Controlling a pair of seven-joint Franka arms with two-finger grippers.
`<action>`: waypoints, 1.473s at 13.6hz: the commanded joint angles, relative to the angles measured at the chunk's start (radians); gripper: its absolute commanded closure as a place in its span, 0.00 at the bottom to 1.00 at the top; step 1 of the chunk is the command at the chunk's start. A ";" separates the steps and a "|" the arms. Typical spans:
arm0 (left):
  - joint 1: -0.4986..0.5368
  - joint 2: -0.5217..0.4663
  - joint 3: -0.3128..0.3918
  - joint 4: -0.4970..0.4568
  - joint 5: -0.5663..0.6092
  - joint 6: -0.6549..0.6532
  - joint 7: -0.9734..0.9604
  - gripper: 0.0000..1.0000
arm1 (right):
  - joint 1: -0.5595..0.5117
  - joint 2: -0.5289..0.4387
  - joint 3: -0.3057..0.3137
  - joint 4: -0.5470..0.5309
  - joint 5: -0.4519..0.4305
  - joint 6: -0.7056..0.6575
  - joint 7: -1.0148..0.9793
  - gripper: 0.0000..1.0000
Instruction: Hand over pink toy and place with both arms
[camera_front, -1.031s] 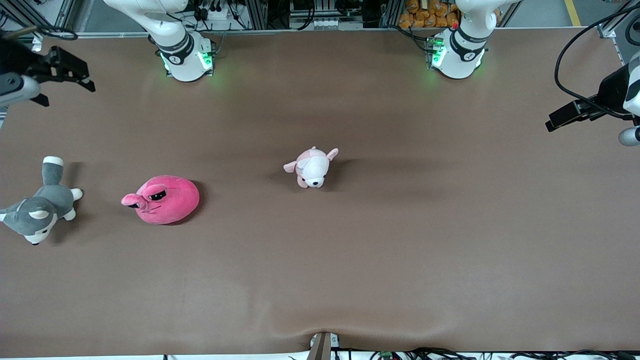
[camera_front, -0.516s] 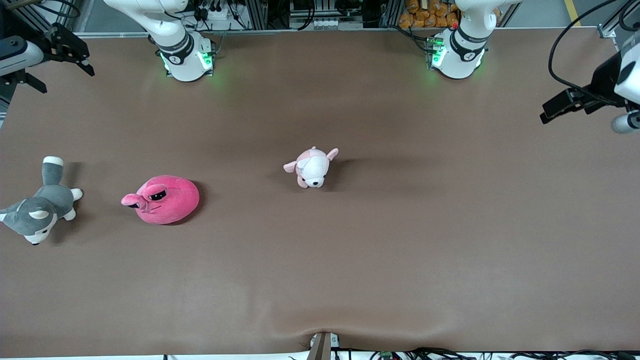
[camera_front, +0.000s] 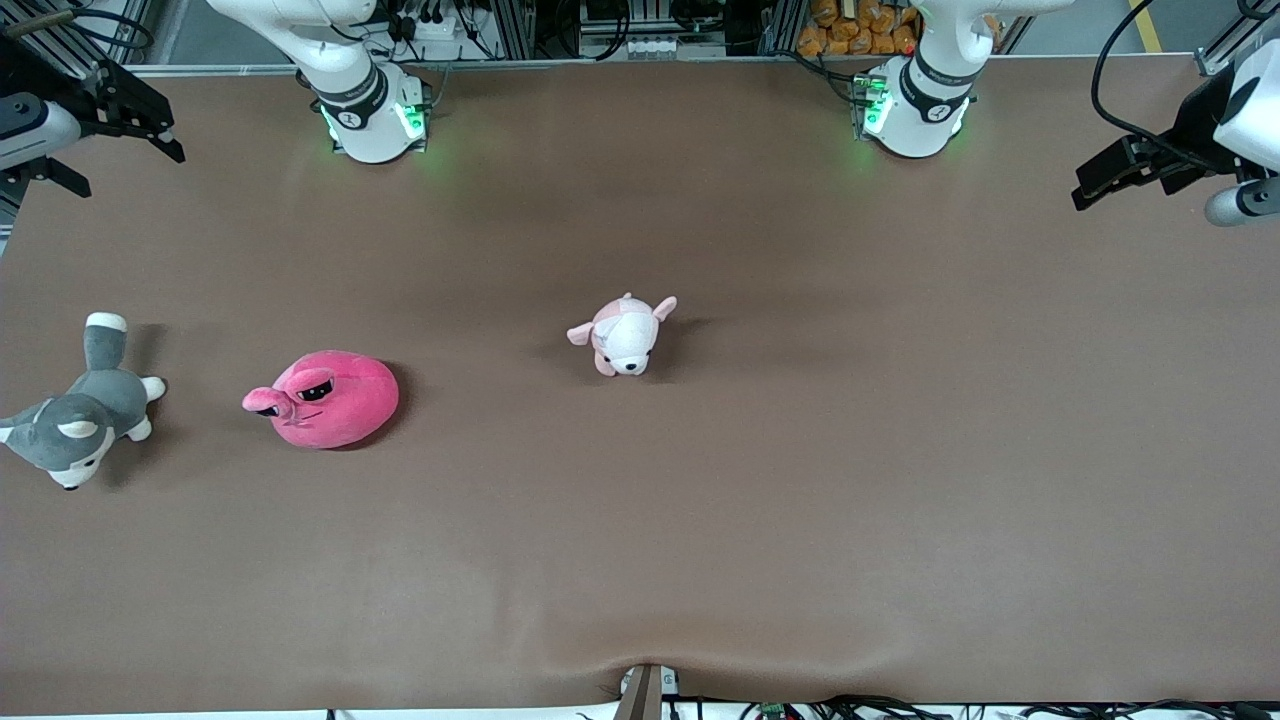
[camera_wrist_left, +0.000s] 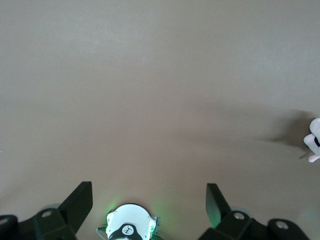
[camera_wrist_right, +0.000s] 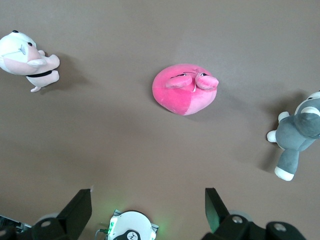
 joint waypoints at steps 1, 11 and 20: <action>-0.010 -0.024 0.010 -0.023 0.020 0.000 0.028 0.00 | -0.017 0.009 0.004 0.027 -0.009 -0.026 0.069 0.00; 0.000 -0.014 0.019 -0.008 0.032 0.026 0.066 0.00 | -0.019 0.009 0.005 0.028 -0.008 -0.048 0.154 0.00; 0.019 0.006 0.007 0.010 0.029 0.025 0.071 0.00 | -0.019 0.011 0.005 0.028 -0.008 -0.055 0.154 0.00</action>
